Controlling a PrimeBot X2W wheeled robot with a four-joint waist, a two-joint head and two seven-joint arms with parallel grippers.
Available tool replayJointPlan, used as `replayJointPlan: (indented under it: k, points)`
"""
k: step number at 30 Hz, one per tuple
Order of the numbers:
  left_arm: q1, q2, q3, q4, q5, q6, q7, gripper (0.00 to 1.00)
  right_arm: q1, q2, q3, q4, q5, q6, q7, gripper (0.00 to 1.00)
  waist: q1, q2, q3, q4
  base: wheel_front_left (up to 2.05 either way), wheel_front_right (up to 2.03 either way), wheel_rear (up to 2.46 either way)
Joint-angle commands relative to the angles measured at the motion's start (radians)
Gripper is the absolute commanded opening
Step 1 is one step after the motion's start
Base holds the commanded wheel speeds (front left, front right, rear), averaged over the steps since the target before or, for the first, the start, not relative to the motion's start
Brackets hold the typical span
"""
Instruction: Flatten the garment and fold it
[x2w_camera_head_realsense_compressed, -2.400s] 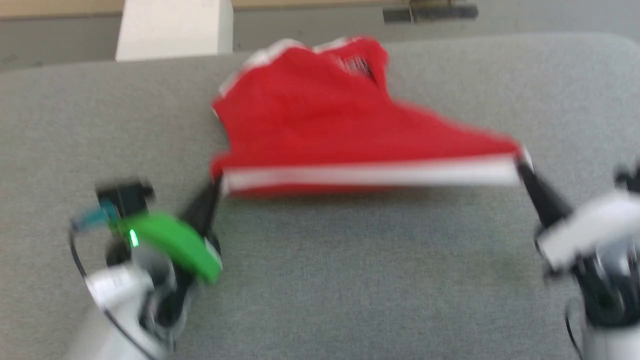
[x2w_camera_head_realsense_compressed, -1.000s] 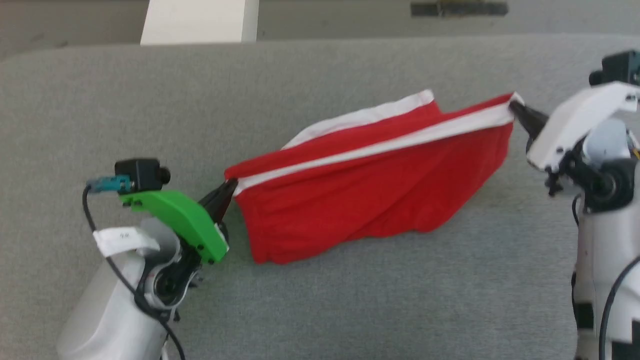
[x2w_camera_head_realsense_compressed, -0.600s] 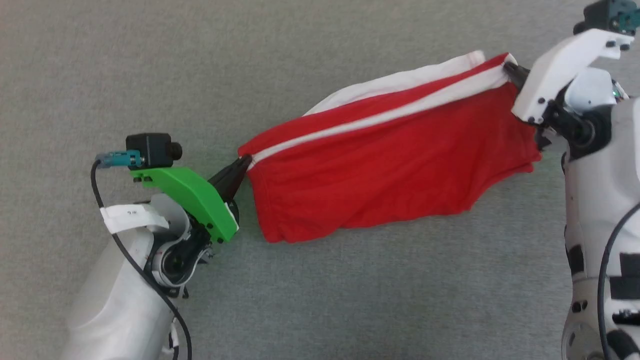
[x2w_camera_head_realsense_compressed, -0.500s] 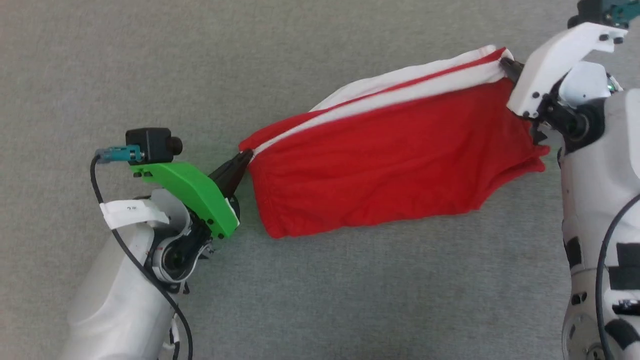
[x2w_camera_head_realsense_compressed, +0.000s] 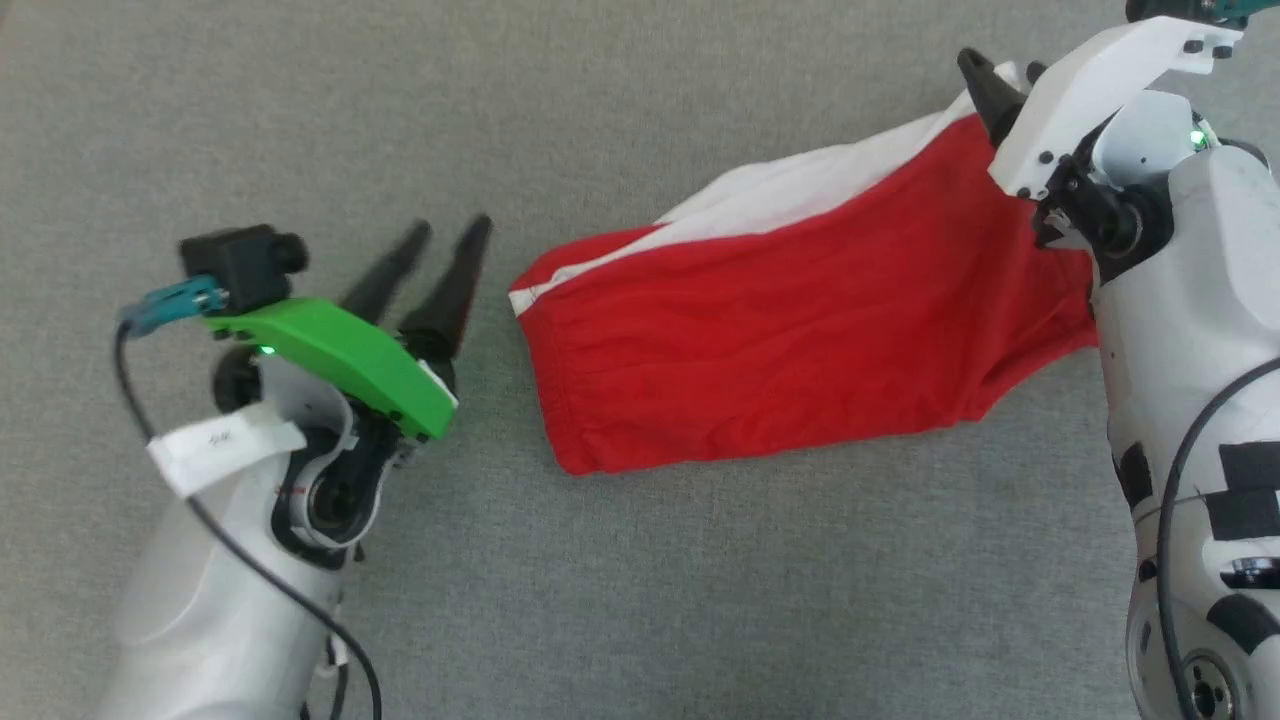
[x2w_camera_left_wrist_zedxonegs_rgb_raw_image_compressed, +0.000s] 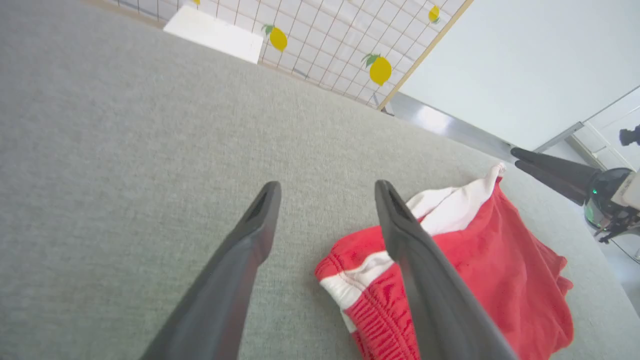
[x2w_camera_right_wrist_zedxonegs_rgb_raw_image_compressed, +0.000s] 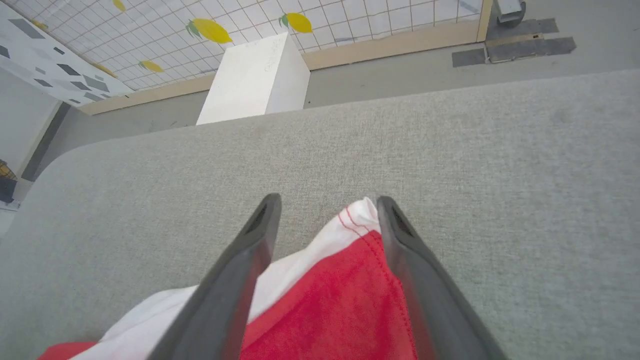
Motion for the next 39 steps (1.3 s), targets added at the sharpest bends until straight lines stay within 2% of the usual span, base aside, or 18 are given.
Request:
replayJointPlan:
  k: [1, 4, 7, 11, 14, 18, 22, 28, 34, 35, 36, 37, 39]
  points:
    - [0.009, 0.018, 0.008, -0.023, 0.048, -0.001, -0.058, 1.0, 0.017, 0.0, 0.013, -0.01, -0.025, -0.002, -0.024, 1.0, -0.0002, -0.0001, -0.075, -0.019, 0.0, 0.0, 0.0]
    - [0.063, 0.058, -0.007, -0.064, 0.177, 0.033, -0.166, 1.0, 0.081, -0.005, 0.022, -0.047, -0.11, -0.002, -0.032, 1.0, -0.0002, -0.0001, -0.129, -0.028, 0.0, 0.0, 0.0]
    - [0.143, 0.079, -0.026, -0.107, 0.283, 0.088, -0.258, 1.0, 0.173, -0.038, 0.037, -0.097, -0.209, -0.002, 0.014, 1.0, -0.0002, -0.0001, -0.176, -0.031, 0.0, 0.0, 0.0]
    - [0.248, 0.078, -0.04, -0.146, 0.332, 0.154, -0.296, 1.0, 0.299, -0.058, 0.047, -0.18, -0.286, -0.002, 0.141, 1.0, -0.0002, -0.0001, -0.214, -0.026, 0.0, 0.0, 0.0]
    - [0.305, 0.074, -0.044, -0.167, 0.328, 0.178, -0.292, 1.0, 0.378, -0.053, 0.061, -0.257, -0.297, -0.002, 0.219, 1.0, -0.0002, -0.0001, -0.223, -0.022, 0.0, 0.0, 0.0]
    - [0.344, 0.069, -0.05, -0.188, 0.316, 0.191, -0.283, 1.0, 0.45, -0.042, 0.076, -0.354, -0.307, -0.002, 0.263, 1.0, -0.0002, -0.0001, -0.215, -0.014, 0.0, 0.0, 0.0]
    - [0.349, 0.067, -0.056, -0.203, 0.313, 0.192, -0.28, 1.0, 0.472, -0.034, 0.062, -0.395, -0.347, -0.002, 0.277, 1.0, -0.0002, -0.0001, -0.188, 0.004, 0.0, 0.0, 0.0]
    - [0.325, 0.068, -0.067, -0.208, 0.312, 0.181, -0.269, 1.0, 0.469, -0.025, 0.047, -0.369, -0.407, -0.002, 0.312, 1.0, -0.0002, -0.0001, -0.148, 0.03, 0.0, 0.0, 0.0]
    - [0.304, 0.07, -0.079, -0.208, 0.309, 0.175, -0.247, 1.0, 0.461, -0.023, 0.061, -0.317, -0.413, -0.002, 0.354, 1.0, -0.0002, -0.0001, -0.13, 0.035, 0.0, 0.0, 0.0]
    - [0.302, 0.067, -0.086, -0.209, 0.305, 0.175, -0.232, 1.0, 0.459, -0.023, 0.067, -0.307, -0.408, -0.002, 0.369, 0.66, -0.0002, -0.0001, -0.129, 0.034, 0.0, 0.0, 0.0]
    - [0.3, 0.064, -0.091, -0.21, 0.301, 0.176, -0.218, 1.0, 0.457, -0.023, 0.072, -0.301, -0.399, -0.002, 0.378, 0.22, -0.0002, -0.0001, -0.128, 0.033, 0.0, 0.0, 0.0]
    - [0.297, 0.059, -0.1, -0.214, 0.295, 0.177, -0.198, 1.0, 0.454, -0.023, 0.077, -0.297, -0.387, -0.002, 0.386, 0.0, -0.0002, -0.0001, -0.129, 0.03, 0.0, 0.0, 0.0]
    - [0.292, 0.047, -0.123, -0.219, 0.28, 0.181, -0.142, 1.0, 0.451, -0.026, 0.087, -0.294, -0.369, -0.002, 0.404, 0.0, -0.0002, -0.0001, -0.132, 0.026, 0.0, 0.0, 0.0]
